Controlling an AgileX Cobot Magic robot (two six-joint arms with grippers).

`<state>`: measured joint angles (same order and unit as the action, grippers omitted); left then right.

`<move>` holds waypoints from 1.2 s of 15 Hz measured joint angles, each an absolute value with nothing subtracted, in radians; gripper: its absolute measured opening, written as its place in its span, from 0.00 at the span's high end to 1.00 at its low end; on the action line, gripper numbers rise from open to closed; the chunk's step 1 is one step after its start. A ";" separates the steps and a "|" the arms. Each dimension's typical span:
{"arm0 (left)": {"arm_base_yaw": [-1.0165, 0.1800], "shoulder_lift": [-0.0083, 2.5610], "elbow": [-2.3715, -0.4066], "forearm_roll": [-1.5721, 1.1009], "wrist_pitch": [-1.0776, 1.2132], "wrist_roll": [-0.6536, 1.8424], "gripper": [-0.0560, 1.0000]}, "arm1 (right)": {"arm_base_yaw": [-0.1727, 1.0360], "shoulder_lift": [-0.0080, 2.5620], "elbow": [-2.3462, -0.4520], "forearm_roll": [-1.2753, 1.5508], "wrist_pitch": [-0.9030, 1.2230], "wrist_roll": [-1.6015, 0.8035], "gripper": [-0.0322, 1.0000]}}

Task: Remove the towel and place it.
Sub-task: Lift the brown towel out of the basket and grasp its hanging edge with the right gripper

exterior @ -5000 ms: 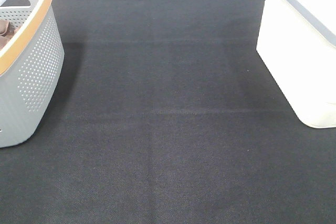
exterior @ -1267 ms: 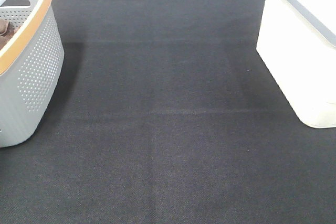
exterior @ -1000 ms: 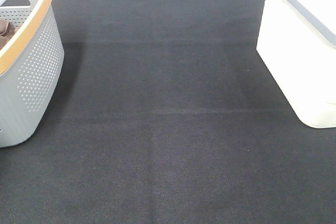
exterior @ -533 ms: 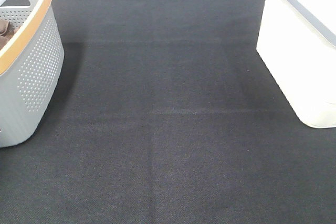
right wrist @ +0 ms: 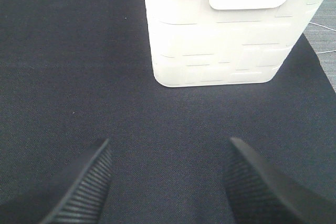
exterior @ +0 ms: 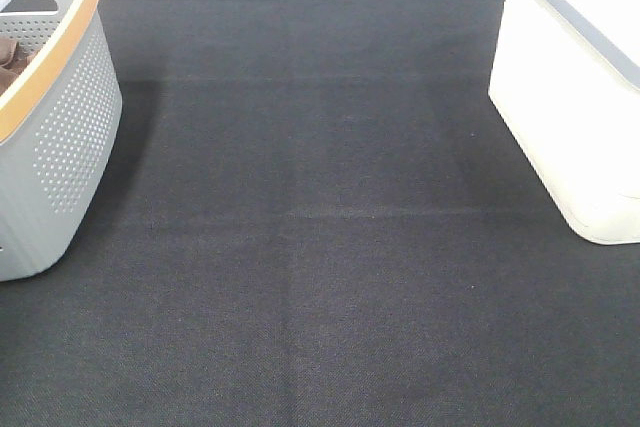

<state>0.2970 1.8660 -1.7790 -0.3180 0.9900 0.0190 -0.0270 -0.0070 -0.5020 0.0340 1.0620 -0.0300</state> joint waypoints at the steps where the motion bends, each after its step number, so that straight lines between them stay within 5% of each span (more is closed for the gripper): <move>1: 0.297 1.829 -1.779 -0.342 0.980 0.026 0.95 | -0.027 -0.007 -0.502 0.034 1.062 -0.030 0.39; 14: 0.283 1.512 -1.780 -1.205 0.865 0.431 0.95 | -0.027 -0.007 -0.506 0.187 1.040 0.015 0.39; 18: 0.114 1.506 -1.780 -1.274 0.843 0.515 0.95 | -0.027 0.136 -0.519 0.432 1.006 -0.095 0.40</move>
<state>0.1140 1.5060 -1.7800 -1.2740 0.8430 0.5150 -0.0270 0.1360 -0.5190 0.4320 1.0060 -0.0950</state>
